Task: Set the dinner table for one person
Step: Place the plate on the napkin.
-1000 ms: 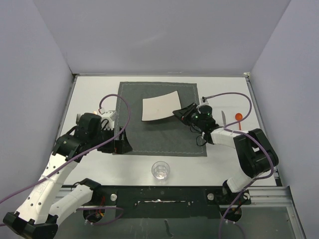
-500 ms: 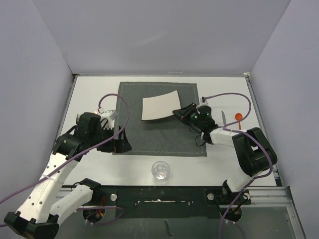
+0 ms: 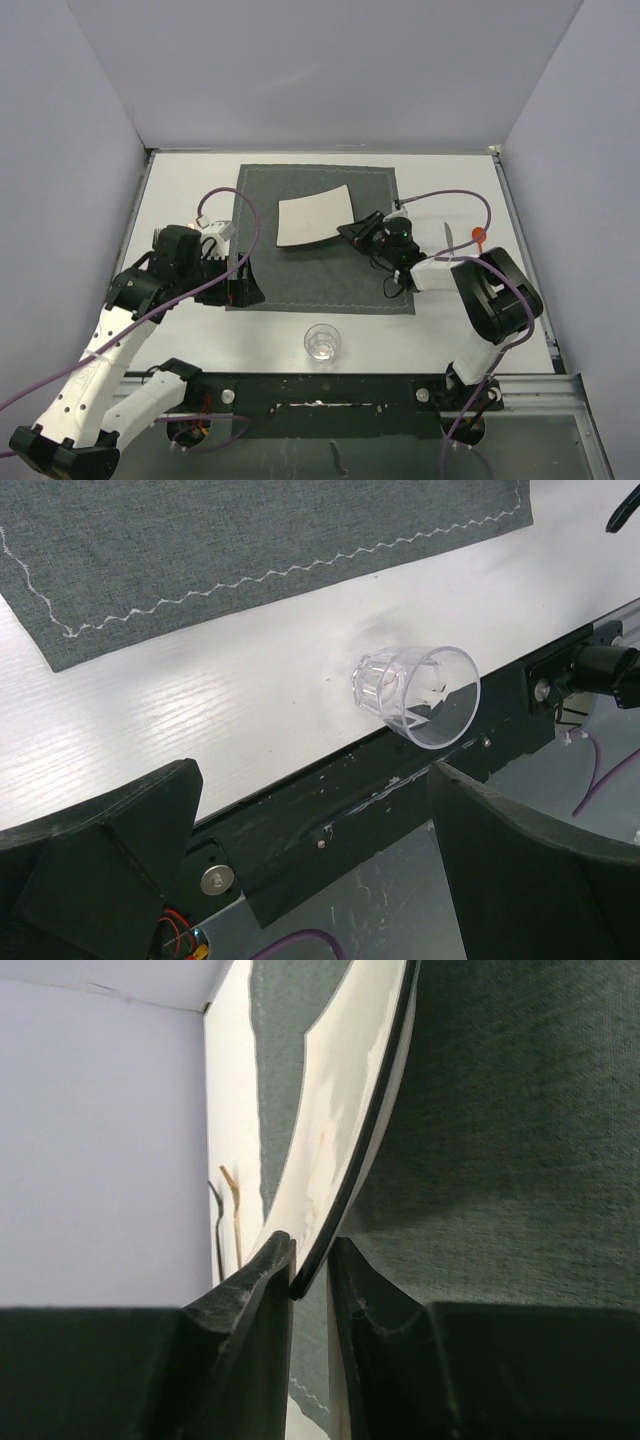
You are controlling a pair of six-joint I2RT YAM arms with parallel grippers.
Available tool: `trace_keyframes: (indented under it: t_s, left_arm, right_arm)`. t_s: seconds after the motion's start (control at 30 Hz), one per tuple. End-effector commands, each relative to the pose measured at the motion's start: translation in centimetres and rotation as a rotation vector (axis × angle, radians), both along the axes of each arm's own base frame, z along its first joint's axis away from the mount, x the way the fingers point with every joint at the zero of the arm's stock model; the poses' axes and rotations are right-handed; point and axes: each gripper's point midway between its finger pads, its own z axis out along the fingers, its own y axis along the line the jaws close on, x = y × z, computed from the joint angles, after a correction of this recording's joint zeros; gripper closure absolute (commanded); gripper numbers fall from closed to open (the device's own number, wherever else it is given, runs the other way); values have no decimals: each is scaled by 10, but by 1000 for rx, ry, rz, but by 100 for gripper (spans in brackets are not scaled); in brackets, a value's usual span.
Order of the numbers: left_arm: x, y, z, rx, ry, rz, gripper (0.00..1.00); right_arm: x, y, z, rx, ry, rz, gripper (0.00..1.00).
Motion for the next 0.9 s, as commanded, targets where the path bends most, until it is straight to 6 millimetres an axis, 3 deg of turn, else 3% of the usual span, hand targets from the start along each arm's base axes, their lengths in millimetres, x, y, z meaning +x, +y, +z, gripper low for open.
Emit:
trace_keyframes:
  t_s: [0.0,0.33,0.87]
  left_arm:
    - [2,-2,8,-17,-26,-26,2]
    - [0,-2,6,-22,-15,-33,2]
    - [-5,0,2,-25,0,-41,2]
  right_arm:
    - [26,17,132,226,-386,-23,100]
    - [30,25,134,249,-404,-33,100]
    - [26,18,154,262,-460,-72,100]
